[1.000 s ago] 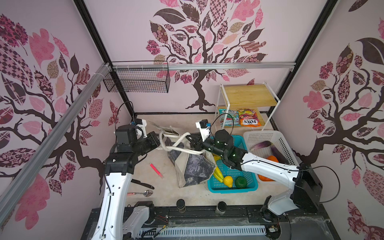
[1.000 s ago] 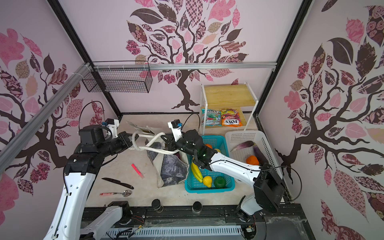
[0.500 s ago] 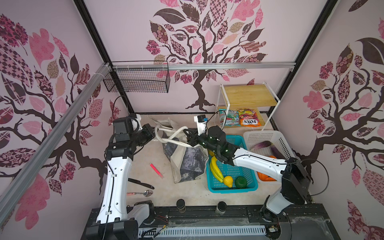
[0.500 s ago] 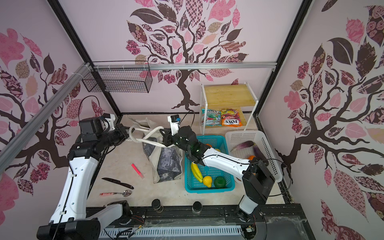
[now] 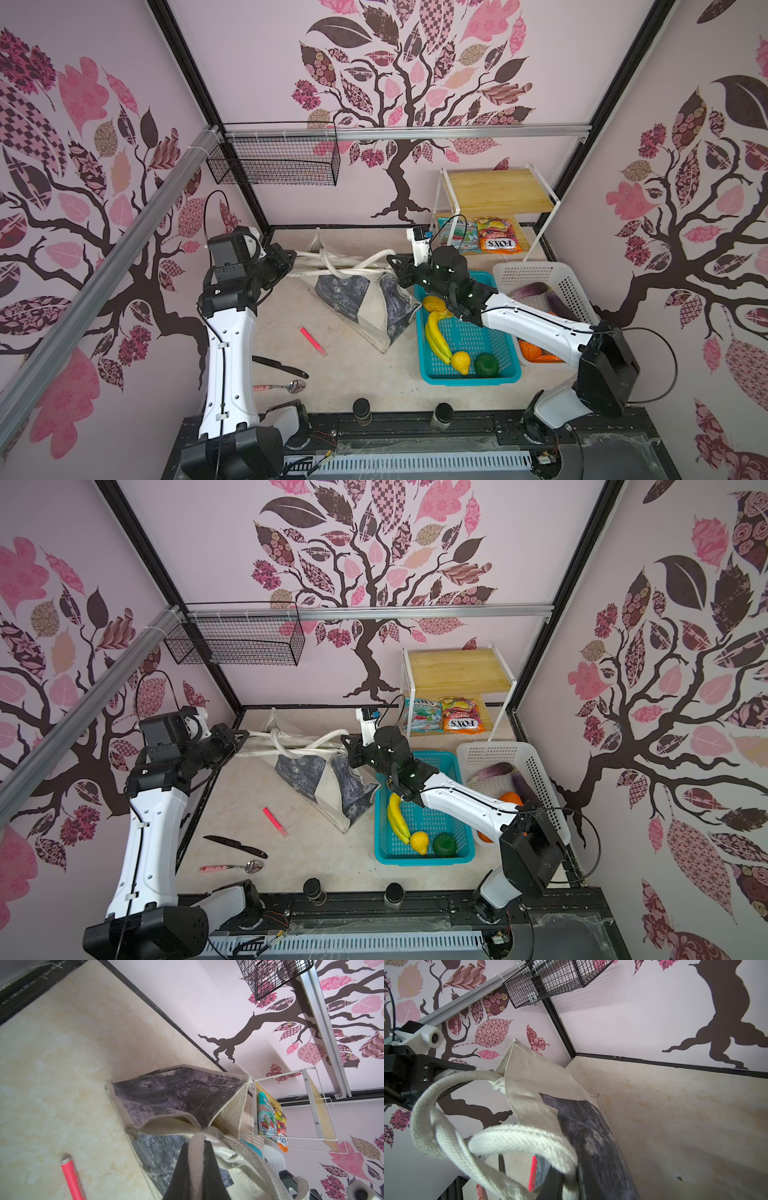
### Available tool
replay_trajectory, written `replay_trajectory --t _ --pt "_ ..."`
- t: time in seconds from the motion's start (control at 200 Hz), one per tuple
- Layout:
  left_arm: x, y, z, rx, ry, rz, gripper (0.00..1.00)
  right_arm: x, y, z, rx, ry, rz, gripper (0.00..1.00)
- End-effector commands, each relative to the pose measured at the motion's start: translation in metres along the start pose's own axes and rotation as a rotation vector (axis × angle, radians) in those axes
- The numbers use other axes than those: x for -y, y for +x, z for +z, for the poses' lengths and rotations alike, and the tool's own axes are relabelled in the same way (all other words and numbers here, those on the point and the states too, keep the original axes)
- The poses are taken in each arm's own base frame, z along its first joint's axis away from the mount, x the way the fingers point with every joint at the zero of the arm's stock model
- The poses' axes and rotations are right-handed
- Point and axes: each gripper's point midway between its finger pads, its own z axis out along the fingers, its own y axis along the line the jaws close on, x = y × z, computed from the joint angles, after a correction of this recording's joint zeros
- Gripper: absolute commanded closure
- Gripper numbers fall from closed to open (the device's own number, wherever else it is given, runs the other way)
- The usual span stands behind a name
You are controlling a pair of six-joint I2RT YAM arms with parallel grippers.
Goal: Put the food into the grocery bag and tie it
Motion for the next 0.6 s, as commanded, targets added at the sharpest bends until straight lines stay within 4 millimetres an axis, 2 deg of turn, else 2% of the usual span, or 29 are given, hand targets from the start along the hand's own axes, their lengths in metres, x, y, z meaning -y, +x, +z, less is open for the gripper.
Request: replay_trajectory --t 0.0,0.115,0.175,0.25,0.345,0.44,0.5,0.595 --pt "-0.051 -0.111 -0.043 0.459 -0.275 -0.007 1.00 0.143 -0.002 -0.040 -0.027 0.502 -0.033 1.00" --pt "-0.044 -0.125 -0.033 0.463 -0.231 -0.028 1.00 0.138 0.028 -0.026 -0.141 0.435 0.015 1.00" --pt "-0.036 -0.135 -0.025 0.453 -0.193 -0.035 1.00 0.135 0.038 -0.030 -0.178 0.450 0.023 1.00" --pt "-0.032 -0.147 -0.018 0.430 -0.192 -0.041 1.00 0.139 0.036 -0.044 -0.171 0.505 -0.017 1.00" --pt "-0.033 -0.163 -0.015 0.445 -0.213 -0.040 1.00 0.165 0.026 -0.058 -0.186 0.605 -0.078 1.00" --pt "-0.031 -0.181 -0.014 0.459 -0.237 -0.022 1.00 0.183 0.033 -0.063 -0.278 0.680 -0.104 1.00" --pt "-0.025 -0.193 -0.013 0.460 -0.234 -0.004 1.00 0.173 0.044 -0.058 -0.309 0.616 -0.060 1.00" --pt "-0.021 -0.205 -0.008 0.447 -0.244 0.016 1.00 0.139 0.061 -0.043 -0.307 0.499 -0.037 1.00"
